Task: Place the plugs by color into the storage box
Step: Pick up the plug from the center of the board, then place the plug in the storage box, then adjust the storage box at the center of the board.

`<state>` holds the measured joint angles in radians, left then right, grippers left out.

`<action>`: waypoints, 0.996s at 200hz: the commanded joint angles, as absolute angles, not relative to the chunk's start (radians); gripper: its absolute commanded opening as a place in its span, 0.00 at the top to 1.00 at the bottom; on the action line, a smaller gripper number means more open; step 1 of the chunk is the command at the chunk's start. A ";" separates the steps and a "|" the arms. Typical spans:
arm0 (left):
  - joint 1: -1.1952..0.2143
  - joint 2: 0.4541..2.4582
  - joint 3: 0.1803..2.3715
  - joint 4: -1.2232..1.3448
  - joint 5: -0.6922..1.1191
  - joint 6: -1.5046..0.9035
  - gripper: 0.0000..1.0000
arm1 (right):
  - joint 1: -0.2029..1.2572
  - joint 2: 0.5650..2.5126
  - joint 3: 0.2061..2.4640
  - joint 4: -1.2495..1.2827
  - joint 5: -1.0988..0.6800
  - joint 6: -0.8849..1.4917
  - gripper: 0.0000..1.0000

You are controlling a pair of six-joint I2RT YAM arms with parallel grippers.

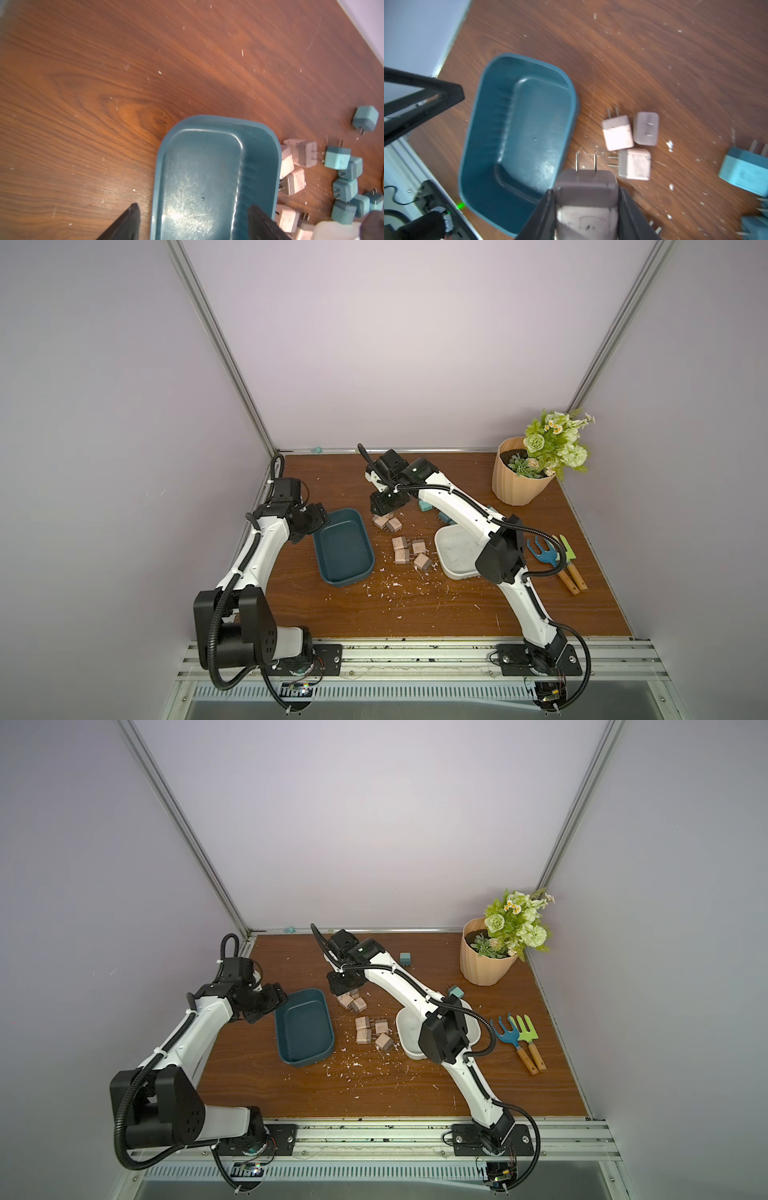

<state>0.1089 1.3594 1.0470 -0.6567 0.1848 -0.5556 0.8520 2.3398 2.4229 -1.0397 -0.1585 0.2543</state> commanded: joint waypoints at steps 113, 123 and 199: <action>0.290 1.176 0.880 -0.759 0.207 -0.564 0.17 | 1.011 2.502 2.442 -0.843 -0.205 0.335 0.57; 0.288 1.172 0.860 -0.756 0.218 -0.562 0.17 | 1.012 2.514 2.424 -0.824 -0.185 0.325 0.57; 0.289 1.113 0.752 -0.722 0.251 -0.557 0.17 | 1.028 2.603 2.470 -0.808 -0.130 0.266 0.46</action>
